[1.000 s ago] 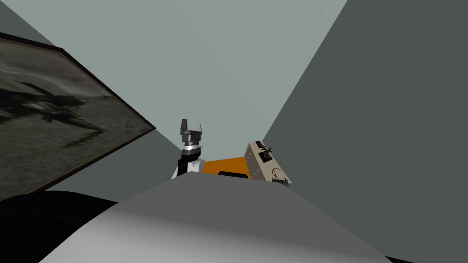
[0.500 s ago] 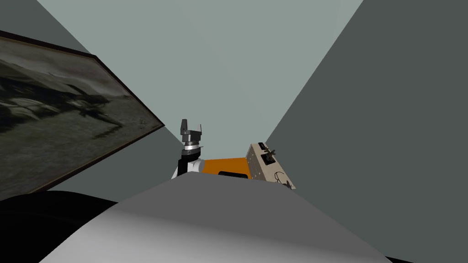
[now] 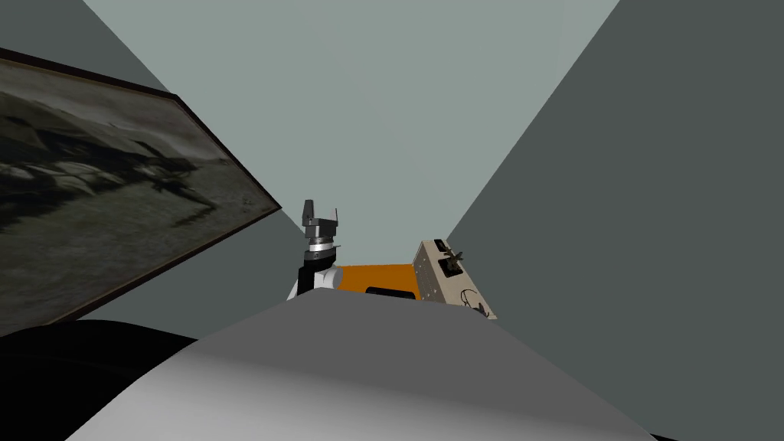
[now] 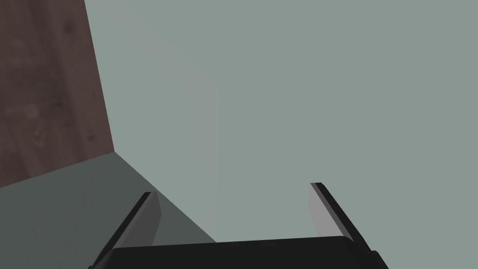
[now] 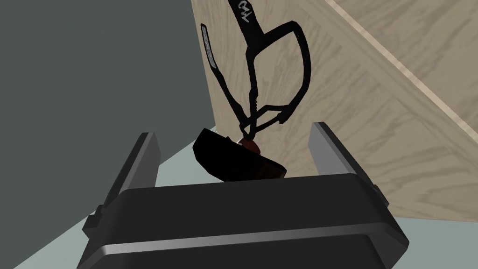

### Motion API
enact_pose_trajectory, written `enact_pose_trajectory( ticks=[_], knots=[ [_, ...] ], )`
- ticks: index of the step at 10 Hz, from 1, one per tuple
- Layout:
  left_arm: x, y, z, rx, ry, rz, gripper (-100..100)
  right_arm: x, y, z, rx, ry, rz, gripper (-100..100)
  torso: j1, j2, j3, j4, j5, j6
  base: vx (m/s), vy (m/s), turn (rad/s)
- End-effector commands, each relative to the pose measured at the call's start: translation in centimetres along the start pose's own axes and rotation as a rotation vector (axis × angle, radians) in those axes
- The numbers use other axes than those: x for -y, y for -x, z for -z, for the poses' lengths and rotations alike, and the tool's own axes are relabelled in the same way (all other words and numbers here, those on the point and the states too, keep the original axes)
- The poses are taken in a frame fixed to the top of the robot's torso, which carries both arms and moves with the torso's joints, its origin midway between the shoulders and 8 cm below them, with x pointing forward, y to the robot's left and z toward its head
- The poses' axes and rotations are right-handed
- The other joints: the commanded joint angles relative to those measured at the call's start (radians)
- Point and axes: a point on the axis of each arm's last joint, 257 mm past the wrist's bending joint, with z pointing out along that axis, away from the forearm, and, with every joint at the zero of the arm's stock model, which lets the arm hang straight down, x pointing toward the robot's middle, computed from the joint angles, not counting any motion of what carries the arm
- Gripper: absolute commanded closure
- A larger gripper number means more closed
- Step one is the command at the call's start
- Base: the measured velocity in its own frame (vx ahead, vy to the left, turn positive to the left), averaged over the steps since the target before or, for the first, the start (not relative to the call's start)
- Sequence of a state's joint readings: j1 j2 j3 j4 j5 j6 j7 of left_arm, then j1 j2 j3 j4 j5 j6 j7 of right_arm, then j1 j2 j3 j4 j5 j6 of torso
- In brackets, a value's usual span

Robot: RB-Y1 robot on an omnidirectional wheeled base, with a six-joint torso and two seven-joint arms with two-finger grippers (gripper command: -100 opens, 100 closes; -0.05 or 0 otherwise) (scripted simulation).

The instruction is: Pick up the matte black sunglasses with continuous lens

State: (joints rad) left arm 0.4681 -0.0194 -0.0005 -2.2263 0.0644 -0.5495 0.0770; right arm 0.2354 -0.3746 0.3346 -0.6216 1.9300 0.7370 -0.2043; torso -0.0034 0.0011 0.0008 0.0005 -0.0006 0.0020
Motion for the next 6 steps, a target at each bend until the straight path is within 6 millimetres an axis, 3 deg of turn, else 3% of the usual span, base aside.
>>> enact_pose_trajectory(
  ticks=[1, 2, 3, 4, 5, 6],
  knots=[
    [0.0, 0.0, 0.0, 0.000, 0.000, 0.000, 0, -0.5, 1.2, -0.5, 0.001, 0.002, 0.005, -100, 0.000, 0.000, 0.000, 0.000, 0.000, 0.000, -0.089, -0.067, 0.124],
    [0.0, 0.0, 0.0, 0.000, 0.000, 0.000, 0, -0.4, 0.6, -0.5, -0.019, -0.002, -0.017, -100, -0.002, 0.002, 0.001, 0.000, 0.000, -0.001, -0.077, -0.044, 0.072],
    [0.0, 0.0, 0.0, 0.000, 0.000, 0.000, 0, -0.8, 1.8, -0.9, -0.010, -0.001, -0.005, -100, -0.001, 0.002, 0.001, 0.000, 0.000, 0.000, -0.082, -0.038, 0.104],
    [0.0, 0.0, 0.0, 0.000, 0.000, 0.000, 0, -0.7, 1.2, -0.9, -0.034, -0.005, -0.030, -100, -0.001, 0.002, 0.001, 0.000, 0.000, 0.000, -0.062, -0.029, 0.063],
    [0.0, 0.0, 0.0, 0.000, 0.000, 0.000, 0, -0.9, 2.3, -1.4, -0.026, -0.006, -0.017, -100, 0.000, 0.001, 0.001, 0.000, 0.000, 0.000, -0.065, -0.022, 0.131],
    [0.0, 0.0, 0.0, 0.000, 0.000, 0.000, 0, -0.9, 1.7, -1.3, -0.049, -0.009, -0.040, -100, 0.000, 0.001, 0.001, 0.000, 0.000, 0.000, -0.054, -0.027, 0.070]
  ],
)
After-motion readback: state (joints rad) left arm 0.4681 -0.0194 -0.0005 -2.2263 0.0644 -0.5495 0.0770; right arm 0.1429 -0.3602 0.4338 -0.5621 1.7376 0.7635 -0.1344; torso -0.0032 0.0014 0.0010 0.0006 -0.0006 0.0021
